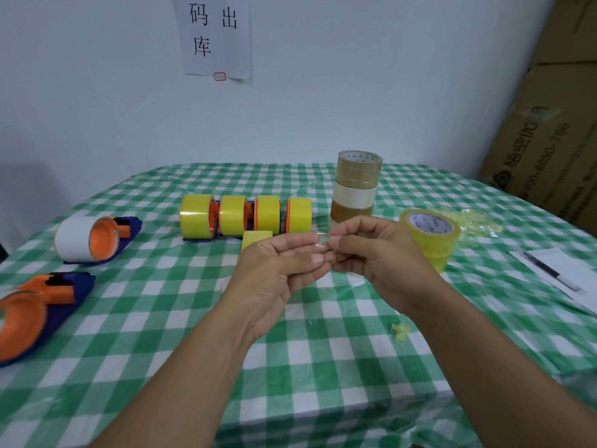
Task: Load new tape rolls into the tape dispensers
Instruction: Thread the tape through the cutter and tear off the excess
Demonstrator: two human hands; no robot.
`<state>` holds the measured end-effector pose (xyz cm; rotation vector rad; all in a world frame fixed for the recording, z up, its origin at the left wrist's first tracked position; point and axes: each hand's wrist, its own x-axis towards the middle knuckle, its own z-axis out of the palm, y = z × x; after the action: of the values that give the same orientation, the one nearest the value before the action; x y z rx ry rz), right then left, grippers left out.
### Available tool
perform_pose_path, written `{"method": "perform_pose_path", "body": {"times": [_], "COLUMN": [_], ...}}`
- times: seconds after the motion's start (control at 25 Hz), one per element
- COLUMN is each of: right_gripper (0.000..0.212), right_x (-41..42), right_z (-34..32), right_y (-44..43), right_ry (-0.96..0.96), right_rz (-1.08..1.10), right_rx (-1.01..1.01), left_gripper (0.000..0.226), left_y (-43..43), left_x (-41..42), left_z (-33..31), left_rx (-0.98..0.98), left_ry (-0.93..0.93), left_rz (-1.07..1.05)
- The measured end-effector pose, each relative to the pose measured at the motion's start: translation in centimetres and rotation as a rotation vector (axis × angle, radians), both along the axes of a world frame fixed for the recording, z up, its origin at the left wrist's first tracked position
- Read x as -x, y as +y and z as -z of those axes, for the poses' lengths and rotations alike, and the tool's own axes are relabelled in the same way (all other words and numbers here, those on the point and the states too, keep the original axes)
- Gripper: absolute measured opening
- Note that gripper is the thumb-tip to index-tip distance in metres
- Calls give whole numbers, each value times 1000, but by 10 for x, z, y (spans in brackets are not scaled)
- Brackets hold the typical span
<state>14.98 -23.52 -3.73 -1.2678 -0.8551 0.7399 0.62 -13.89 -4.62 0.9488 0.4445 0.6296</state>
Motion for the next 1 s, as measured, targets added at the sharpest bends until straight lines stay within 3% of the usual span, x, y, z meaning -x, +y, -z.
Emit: {"method": "perform_pose_path", "body": {"times": [0.36,0.76,1.0], "right_gripper": [5,10,12], "right_x": [1,3,3], "right_z": [1,-1,-2], "right_y": [1,-4,-3], "right_ry": [-17,-66,-96], "right_rz": [22,-36,83], "right_rx": [29,-7,36], "left_gripper": [29,18,15], "left_y": [-2,-5,-9], "left_x": [-4,-8,-4], "left_z": [1,-7,-12], "left_rx": [-33,-87,-150], "left_ry": [44,212,177], "left_rz": [-38,-135,-92]}}
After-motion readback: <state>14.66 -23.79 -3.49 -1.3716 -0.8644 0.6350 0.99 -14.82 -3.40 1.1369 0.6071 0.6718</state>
